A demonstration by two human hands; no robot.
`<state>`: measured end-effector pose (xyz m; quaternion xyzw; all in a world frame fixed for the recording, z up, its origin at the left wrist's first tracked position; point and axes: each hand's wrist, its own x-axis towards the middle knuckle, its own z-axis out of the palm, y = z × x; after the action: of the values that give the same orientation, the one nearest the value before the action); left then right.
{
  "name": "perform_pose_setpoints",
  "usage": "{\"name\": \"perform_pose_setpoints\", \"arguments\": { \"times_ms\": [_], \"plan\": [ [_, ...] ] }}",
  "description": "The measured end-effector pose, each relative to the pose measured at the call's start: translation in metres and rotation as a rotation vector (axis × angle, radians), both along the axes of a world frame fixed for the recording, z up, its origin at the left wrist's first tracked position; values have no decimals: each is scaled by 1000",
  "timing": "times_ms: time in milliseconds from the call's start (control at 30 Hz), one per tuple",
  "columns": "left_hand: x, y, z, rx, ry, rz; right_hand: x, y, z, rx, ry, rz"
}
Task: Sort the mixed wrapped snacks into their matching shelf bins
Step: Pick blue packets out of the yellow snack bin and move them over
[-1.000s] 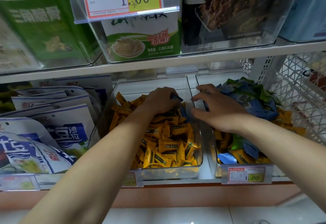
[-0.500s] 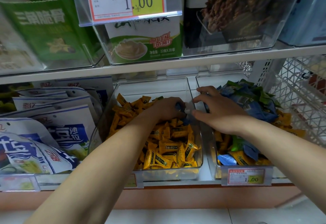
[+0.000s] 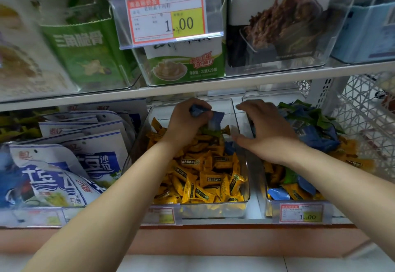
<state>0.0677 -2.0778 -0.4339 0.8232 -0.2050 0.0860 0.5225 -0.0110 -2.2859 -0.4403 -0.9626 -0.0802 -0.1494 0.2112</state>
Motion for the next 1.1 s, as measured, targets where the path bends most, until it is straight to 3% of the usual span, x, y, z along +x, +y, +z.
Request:
{"name": "perform_pose_setpoints", "arguments": {
  "times_ms": [167, 433, 533, 633, 700, 833, 967, 1100],
  "plan": [
    [-42, -9, 8, -184, 103, 21, -17, 29, 9, 424, 37, 125],
    [-73, -48, 12, 14, 243, -70, -40, -3, 17, 684, 98, 80],
    [-79, -79, 19, 60, 202, -117, -50, -31, 24, 708, 75, 16],
    [-74, -115, 26, 84, 137, -128, -56, -65, 30, 659, -51, -133],
    [-68, -132, 31, 201, 104, -140, -59, -87, 31, 559, -96, -272],
    [-60, -126, 33, 502, 67, -207, -61, -107, 33, 247, 31, -426],
    [-50, -68, 31, 299, -6, -104, -59, -78, 40, 186, -65, -260],
    [-29, -26, 13, 437, 29, -19, -46, -32, 30, 54, -8, -58]
  ]
}}
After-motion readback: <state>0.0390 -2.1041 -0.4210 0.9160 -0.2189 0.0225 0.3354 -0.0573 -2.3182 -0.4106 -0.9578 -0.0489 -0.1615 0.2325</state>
